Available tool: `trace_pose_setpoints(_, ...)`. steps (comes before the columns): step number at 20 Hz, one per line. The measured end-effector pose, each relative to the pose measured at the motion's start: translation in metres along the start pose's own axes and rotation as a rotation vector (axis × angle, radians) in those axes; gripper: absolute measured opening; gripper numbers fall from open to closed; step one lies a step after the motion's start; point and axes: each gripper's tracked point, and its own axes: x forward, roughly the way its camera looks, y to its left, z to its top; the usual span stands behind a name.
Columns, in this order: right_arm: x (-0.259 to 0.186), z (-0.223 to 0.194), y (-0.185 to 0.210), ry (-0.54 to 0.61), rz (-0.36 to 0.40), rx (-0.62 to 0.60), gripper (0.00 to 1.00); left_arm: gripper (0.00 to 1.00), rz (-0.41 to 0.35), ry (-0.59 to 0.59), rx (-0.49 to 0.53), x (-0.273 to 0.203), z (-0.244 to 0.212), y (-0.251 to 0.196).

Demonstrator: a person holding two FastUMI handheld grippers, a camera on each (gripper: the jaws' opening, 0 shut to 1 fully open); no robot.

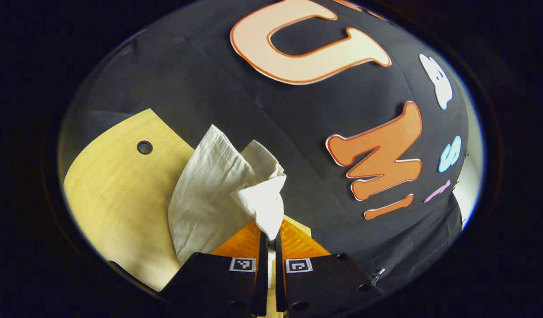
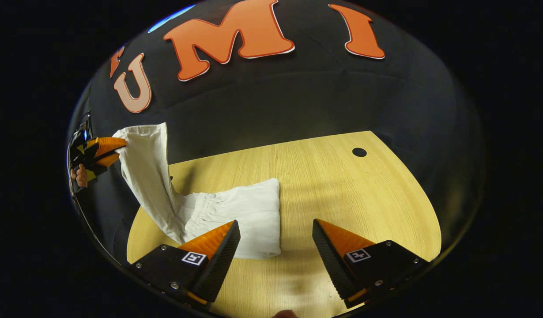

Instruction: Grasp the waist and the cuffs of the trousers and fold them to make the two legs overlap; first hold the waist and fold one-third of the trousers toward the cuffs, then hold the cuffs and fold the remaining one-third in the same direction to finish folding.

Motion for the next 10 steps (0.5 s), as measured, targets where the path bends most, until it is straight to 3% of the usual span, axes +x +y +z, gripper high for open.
trace_pose_setpoints(10, -0.009, -0.001, -0.044, -0.007, 0.000, 0.026, 0.99, 0.11, 0.011, 0.128, 0.084, 0.076, -0.083, -0.062)
